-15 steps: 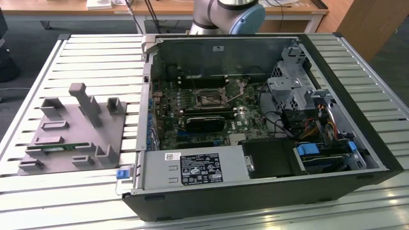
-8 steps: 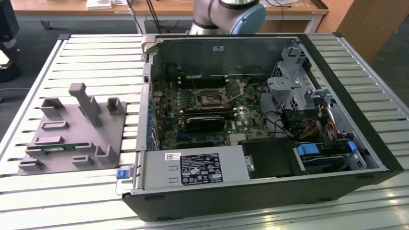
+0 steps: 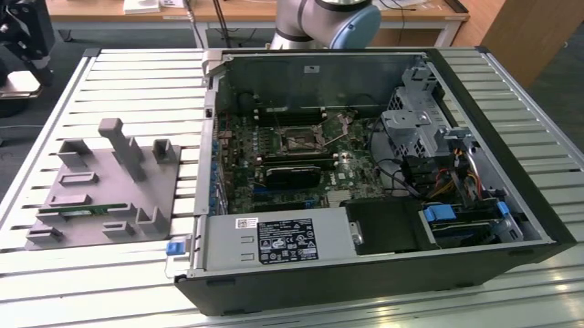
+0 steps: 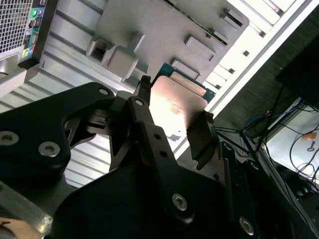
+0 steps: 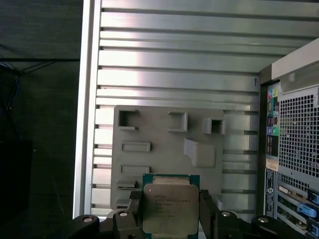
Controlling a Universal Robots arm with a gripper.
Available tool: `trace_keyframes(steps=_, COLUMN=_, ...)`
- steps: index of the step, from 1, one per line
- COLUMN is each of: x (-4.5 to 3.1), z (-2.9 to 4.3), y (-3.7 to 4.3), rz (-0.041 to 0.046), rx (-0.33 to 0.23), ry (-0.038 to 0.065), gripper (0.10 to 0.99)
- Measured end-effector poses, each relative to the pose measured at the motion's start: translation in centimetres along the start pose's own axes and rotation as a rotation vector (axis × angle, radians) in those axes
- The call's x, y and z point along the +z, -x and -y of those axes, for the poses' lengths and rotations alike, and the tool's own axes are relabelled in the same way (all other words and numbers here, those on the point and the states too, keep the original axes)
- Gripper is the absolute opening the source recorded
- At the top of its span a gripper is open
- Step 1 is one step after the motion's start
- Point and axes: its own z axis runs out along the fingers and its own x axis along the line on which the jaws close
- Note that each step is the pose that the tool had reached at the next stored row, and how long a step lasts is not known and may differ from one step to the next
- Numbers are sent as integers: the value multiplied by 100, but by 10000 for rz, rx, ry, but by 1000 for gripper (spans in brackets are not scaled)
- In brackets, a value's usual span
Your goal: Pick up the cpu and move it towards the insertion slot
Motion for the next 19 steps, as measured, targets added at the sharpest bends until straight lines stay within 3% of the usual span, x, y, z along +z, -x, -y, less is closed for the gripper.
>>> trace_keyframes(steps=19, x=3, z=10, y=445, rz=1, rx=-1, ry=0, gripper=541)
